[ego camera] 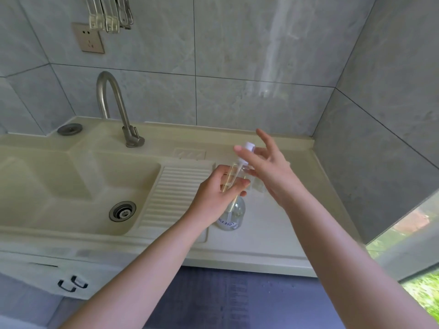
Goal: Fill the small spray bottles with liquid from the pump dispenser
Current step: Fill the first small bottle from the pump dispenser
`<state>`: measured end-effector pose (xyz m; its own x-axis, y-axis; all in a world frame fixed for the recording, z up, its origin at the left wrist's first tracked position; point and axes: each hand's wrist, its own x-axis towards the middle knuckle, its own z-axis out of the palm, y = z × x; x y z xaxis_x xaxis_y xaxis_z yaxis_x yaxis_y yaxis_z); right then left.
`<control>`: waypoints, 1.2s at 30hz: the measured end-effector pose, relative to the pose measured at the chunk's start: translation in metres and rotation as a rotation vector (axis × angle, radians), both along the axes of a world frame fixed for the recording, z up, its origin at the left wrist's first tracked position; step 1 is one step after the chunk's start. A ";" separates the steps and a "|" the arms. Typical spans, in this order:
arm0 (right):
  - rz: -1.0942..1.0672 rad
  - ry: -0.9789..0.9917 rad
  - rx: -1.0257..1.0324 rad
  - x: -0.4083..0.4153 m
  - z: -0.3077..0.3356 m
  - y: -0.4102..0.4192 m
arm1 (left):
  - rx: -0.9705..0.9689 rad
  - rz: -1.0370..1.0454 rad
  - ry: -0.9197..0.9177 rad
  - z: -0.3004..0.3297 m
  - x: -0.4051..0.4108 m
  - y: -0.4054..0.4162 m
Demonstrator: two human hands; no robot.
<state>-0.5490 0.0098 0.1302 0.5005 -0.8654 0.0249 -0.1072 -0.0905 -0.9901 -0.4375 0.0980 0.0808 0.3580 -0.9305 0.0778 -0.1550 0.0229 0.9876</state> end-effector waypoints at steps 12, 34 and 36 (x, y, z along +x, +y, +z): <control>0.033 -0.048 -0.022 -0.009 0.001 0.010 | -0.033 0.015 0.025 0.002 -0.012 0.010; 0.010 -0.056 -0.011 -0.008 -0.004 0.005 | 0.012 0.080 -0.041 -0.005 -0.015 -0.002; -0.036 -0.030 -0.046 -0.009 -0.005 0.006 | 0.022 0.074 -0.043 -0.004 -0.015 -0.002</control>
